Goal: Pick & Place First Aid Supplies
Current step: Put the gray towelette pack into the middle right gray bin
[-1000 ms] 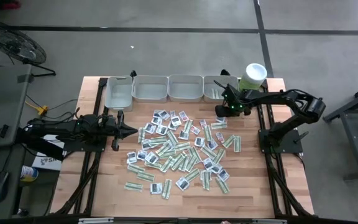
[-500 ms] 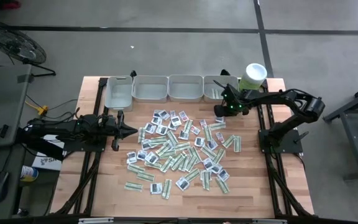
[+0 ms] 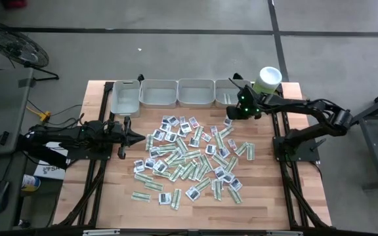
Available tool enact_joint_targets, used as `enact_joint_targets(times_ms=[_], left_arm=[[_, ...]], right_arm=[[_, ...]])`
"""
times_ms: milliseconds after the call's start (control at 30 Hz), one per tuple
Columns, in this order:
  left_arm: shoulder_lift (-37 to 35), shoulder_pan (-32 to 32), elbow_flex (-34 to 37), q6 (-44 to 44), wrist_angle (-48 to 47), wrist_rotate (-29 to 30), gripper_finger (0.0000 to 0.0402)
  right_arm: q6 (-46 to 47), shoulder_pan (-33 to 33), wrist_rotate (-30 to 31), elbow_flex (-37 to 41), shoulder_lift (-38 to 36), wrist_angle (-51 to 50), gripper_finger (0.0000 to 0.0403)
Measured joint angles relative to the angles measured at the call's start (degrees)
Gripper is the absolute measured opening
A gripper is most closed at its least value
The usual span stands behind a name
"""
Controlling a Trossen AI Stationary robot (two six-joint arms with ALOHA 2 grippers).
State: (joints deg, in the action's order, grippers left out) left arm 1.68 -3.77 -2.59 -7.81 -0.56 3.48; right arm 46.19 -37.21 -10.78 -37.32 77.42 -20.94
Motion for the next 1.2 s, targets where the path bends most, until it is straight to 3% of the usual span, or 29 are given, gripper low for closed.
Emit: enact_joint_targets(times_ms=[567, 867, 1200], left_arm=[[-0.01, 0.00, 0.00, 0.02, 0.00, -0.01, 0.0001], [-0.01, 0.00, 0.00, 0.02, 0.00, 0.00, 0.0001], [0.00, 0.00, 0.00, 0.01, 0.00, 0.01, 0.0001]], right_arm=[[-0.62, 0.13, -7.06, 0.00, -0.19, 11.70, 0.0000], [-1.68, 0.13, -9.31, -0.02, -0.49, 12.34, 0.0000], [-3.60, 0.10, -11.29, -0.11, -5.63, 13.52, 0.0000]])
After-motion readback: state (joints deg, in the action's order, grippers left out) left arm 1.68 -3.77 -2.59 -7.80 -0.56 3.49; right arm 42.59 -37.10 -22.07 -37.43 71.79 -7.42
